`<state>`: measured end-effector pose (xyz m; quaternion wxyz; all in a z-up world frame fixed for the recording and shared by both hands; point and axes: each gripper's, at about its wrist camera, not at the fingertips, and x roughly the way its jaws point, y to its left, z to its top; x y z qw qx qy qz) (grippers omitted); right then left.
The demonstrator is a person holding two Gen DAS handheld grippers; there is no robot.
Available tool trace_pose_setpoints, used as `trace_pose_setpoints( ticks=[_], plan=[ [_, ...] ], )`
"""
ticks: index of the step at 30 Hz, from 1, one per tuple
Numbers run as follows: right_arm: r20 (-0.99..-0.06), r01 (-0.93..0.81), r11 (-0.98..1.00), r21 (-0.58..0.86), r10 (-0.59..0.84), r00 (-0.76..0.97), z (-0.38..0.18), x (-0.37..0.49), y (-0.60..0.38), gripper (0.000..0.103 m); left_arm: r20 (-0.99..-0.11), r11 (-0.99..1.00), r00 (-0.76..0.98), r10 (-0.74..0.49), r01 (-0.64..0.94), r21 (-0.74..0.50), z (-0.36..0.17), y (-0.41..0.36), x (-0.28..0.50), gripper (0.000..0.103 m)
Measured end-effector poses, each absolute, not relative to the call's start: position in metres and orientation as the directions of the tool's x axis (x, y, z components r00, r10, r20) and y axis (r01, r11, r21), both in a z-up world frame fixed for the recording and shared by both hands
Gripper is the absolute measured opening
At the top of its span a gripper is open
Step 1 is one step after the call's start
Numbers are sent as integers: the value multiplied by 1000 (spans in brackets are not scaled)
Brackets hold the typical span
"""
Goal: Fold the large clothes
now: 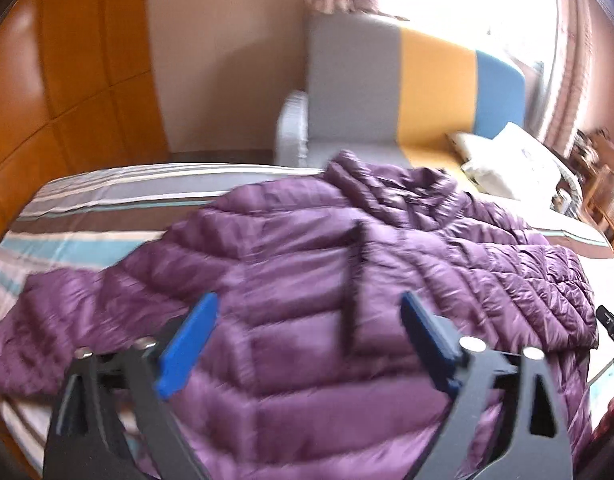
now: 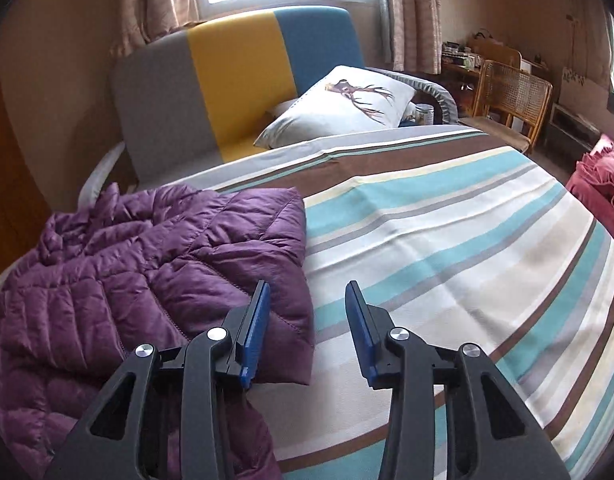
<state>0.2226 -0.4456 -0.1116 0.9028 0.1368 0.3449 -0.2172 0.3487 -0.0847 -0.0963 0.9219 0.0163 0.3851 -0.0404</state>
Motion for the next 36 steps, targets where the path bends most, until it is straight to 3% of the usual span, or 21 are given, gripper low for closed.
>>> trace_pose_setpoints(
  ticks=[2,4,7,9,18,26,27,29,30,31,36],
  plan=[
    [-698,455,887,72,-282,658,-116,231,-439,29,-735,993,674,-66,120,21,-108,-104,362,69],
    [-706,425,903,69,-257,660,-119,238,-433,24,-774,988,628,-84,155,19,-124,-117,370,30],
    [-712,366,928,72,-209,670,-121,245,-424,24,-781,992,619,-88,127,-11,-130,-113,368,7],
    [-714,330,942,70,-184,676,-120,251,-417,24,-762,994,641,-87,103,-27,-125,-101,361,5],
    [-754,253,966,54,-127,644,-133,283,-394,24,-778,998,627,-32,57,6,-143,-73,354,7],
    [-762,249,968,-33,-185,621,-145,294,-384,23,-759,980,643,99,70,187,-151,-101,361,10],
    [-761,249,968,-28,-182,623,-144,293,-384,23,-758,980,645,100,67,186,-150,-101,360,14],
    [-761,250,968,-13,-172,626,-143,291,-385,23,-752,982,648,120,31,184,-145,-93,357,39],
    [-758,250,968,-5,-167,630,-140,289,-386,23,-748,984,648,139,-7,176,-141,-84,354,61],
    [-753,250,968,0,-165,637,-137,286,-386,23,-753,990,647,122,-19,143,-137,-76,353,64],
    [-714,247,969,9,-167,680,-117,258,-382,23,-753,999,658,4,-35,-25,-117,-48,340,60]
  ],
)
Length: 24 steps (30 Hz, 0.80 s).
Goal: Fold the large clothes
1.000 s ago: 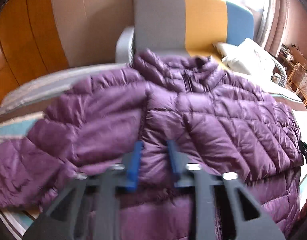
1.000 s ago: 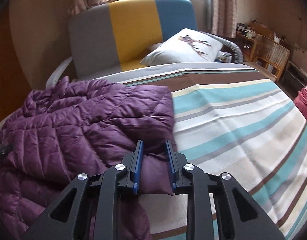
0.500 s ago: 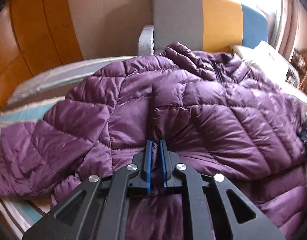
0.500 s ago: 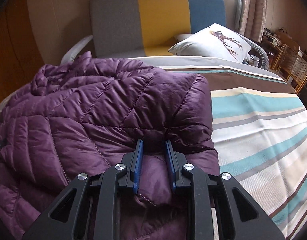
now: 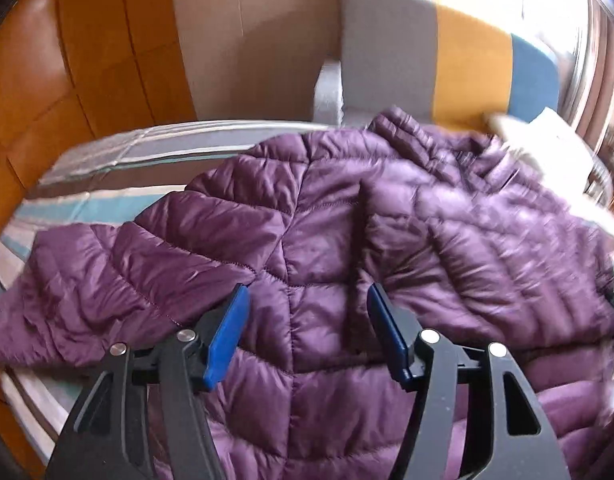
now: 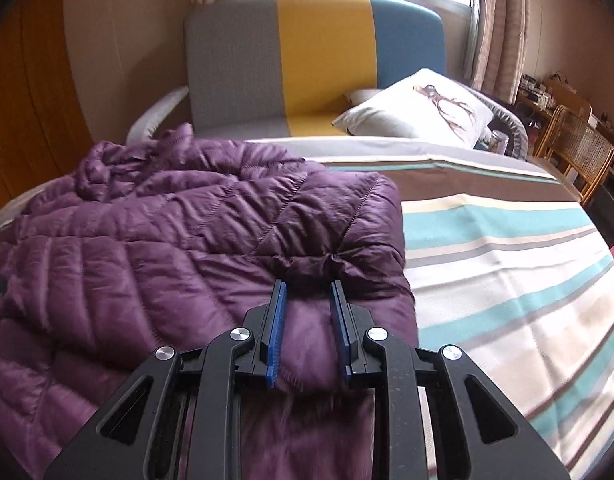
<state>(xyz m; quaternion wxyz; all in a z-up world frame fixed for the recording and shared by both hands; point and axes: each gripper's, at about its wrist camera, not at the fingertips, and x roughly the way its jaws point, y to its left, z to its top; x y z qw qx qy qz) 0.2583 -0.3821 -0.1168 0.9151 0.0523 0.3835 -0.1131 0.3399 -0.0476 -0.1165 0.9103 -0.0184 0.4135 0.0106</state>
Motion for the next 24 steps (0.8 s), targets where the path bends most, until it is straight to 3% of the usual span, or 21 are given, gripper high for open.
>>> trace_pose_setpoints(
  ticks=[2,4,8,10,18,20,21,22,24],
  plan=[
    [-716,243,970,17,-158,680,-114,252,-379,23,-743,999,669,-26,-16,-49,-111,-53,338,58],
    [-724,254,967,11,-167,669,-115,251,-380,23,-737,1000,675,-27,17,-21,-108,-69,342,48],
    [-742,273,962,7,-178,646,-126,255,-386,23,-758,994,652,-35,98,39,-114,-102,360,39],
    [-747,276,961,-3,-185,639,-133,259,-387,23,-789,992,614,-26,116,58,-129,-111,373,29],
    [-747,270,958,-94,-247,617,-143,264,-375,23,-776,991,630,-19,116,70,-146,-115,372,30],
    [-749,271,958,-90,-244,616,-141,264,-376,23,-774,993,632,-43,113,37,-141,-108,367,37],
    [-747,271,959,-84,-240,619,-140,264,-377,23,-771,994,636,-45,105,29,-138,-103,362,50],
    [-741,270,960,-73,-233,629,-137,262,-377,23,-767,996,641,-31,88,33,-134,-97,359,70],
    [-728,258,964,-59,-219,650,-127,255,-376,23,-752,998,660,-13,60,35,-127,-82,347,74]
  ],
)
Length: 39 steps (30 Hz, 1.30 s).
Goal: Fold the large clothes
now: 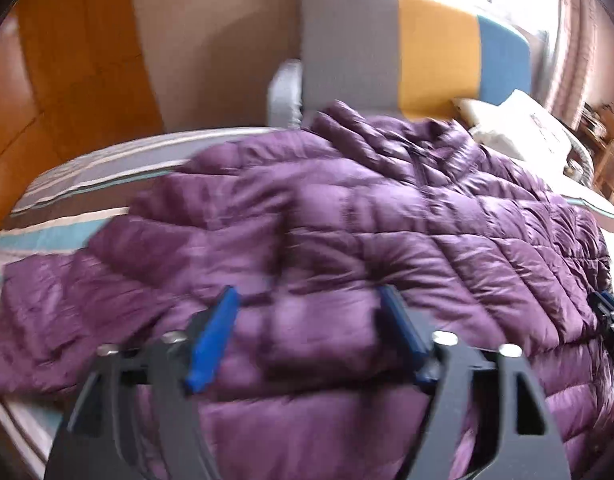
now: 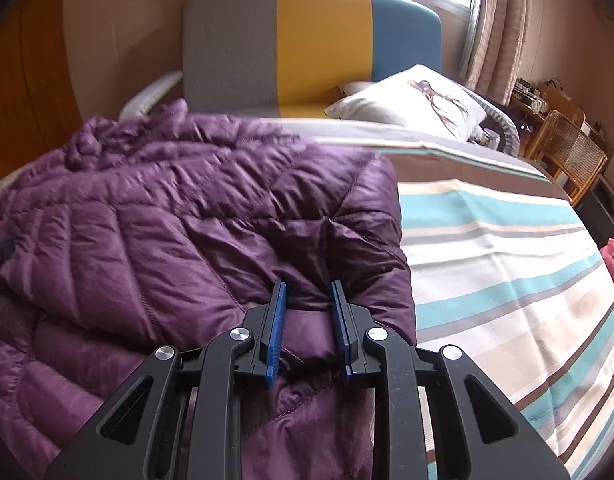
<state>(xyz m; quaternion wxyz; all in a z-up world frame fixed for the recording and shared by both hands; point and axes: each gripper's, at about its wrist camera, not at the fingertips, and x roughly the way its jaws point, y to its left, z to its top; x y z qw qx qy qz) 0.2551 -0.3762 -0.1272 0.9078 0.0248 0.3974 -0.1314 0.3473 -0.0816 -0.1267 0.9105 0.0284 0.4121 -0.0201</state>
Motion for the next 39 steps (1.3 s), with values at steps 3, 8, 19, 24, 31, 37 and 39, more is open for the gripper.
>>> trace_pose_setpoints(
  ticks=[3,8,19,24,31,37,39],
  plan=[
    [-720,231,972,-50,-195,666,-115,243,-368,23,-741,999,671,11,19,32,-121,-54,332,74],
    [-717,191,982,-7,-138,683,-103,214,-351,23,-743,997,668,44,-75,-8,-117,-3,315,76],
    [-756,200,980,13,-122,643,-124,189,-340,23,-751,921,621,226,-388,-44,-122,127,273,78],
    [-779,198,980,9,-118,616,-134,194,-341,23,-775,845,561,292,-530,-66,-133,180,259,78],
    [-728,209,976,56,-103,678,-107,203,-351,23,-793,709,465,394,-703,-60,-152,239,234,78],
    [-695,203,979,33,-124,708,-100,243,-354,23,-810,614,446,380,-777,-140,-165,272,220,79],
    [-710,199,979,35,-116,695,-104,258,-355,23,-809,593,464,361,-784,-185,-167,279,221,82]
  ],
)
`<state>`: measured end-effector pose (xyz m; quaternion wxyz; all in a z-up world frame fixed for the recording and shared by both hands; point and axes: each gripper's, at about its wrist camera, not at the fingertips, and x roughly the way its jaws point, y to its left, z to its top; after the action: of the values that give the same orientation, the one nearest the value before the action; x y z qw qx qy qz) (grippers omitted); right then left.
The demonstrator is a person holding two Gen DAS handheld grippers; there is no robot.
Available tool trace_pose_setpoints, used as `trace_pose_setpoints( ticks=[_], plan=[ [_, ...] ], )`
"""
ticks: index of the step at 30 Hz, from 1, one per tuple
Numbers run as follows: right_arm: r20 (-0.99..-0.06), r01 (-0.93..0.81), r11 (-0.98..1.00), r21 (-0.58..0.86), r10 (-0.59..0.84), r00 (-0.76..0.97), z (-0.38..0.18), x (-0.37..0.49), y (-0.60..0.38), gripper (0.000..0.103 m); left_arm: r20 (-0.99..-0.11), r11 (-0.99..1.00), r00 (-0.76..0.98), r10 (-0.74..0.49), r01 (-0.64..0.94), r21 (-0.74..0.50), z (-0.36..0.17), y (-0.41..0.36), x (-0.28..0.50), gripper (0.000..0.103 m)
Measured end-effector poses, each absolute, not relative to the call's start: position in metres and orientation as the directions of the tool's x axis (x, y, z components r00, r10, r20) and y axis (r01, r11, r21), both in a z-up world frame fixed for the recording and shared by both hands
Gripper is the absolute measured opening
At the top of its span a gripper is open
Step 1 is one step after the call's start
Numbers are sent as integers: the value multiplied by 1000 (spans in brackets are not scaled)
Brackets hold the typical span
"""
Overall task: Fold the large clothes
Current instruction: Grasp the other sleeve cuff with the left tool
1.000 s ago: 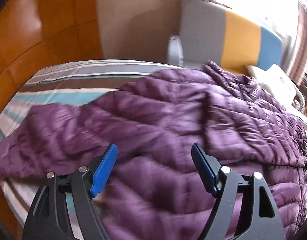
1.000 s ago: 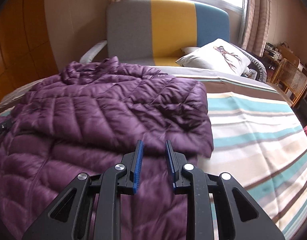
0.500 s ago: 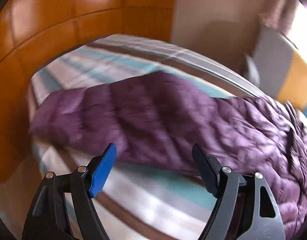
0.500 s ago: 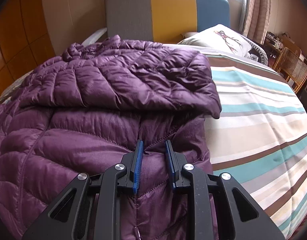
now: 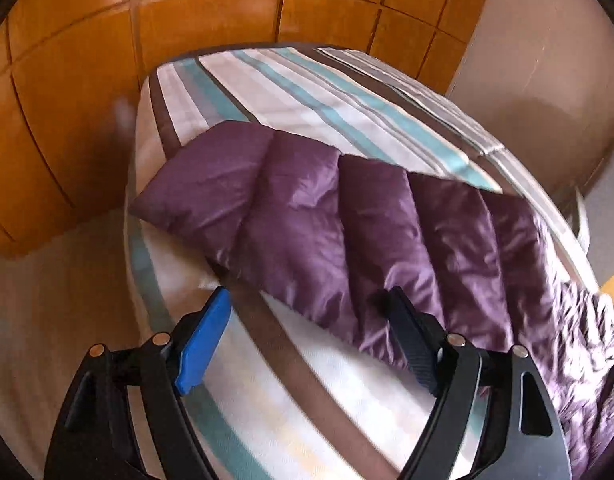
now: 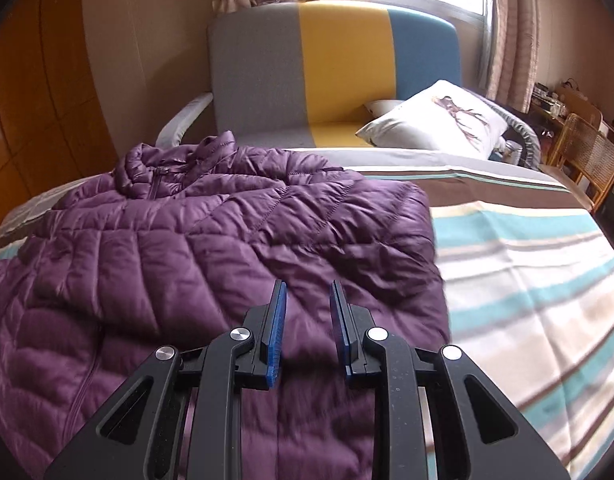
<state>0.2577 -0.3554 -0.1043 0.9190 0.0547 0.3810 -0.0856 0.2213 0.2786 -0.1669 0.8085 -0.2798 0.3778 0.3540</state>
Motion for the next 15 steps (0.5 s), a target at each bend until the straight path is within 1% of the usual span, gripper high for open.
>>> trace_pose_setpoints(
  ticks=[5,8,10,11,12,13,14,15],
  plan=[
    [-773,213,976,50,-97,628,-130,274,-364,23,-795,533,503,340,-799,-278,-167,295,224,82],
    [-776,212,975,61,-88,625,-134,275,-366,23,-792,502,510,337,-809,-307,-169,304,226,77],
    [-775,208,977,48,-95,625,-136,275,-364,23,-788,484,511,342,-815,-318,-170,310,227,69],
    [-774,208,977,48,-95,626,-136,275,-364,23,-787,476,511,346,-818,-322,-171,313,227,67],
    [-772,209,977,51,-94,628,-137,275,-364,23,-786,467,510,351,-822,-325,-172,314,228,61],
    [-771,209,977,53,-93,630,-137,274,-364,23,-786,465,505,356,-825,-320,-172,315,229,50],
    [-769,209,976,55,-92,632,-137,274,-364,23,-787,465,501,360,-828,-314,-172,316,230,44],
    [-768,209,976,57,-91,634,-137,274,-364,23,-787,464,500,361,-829,-314,-173,316,231,41]
  ],
)
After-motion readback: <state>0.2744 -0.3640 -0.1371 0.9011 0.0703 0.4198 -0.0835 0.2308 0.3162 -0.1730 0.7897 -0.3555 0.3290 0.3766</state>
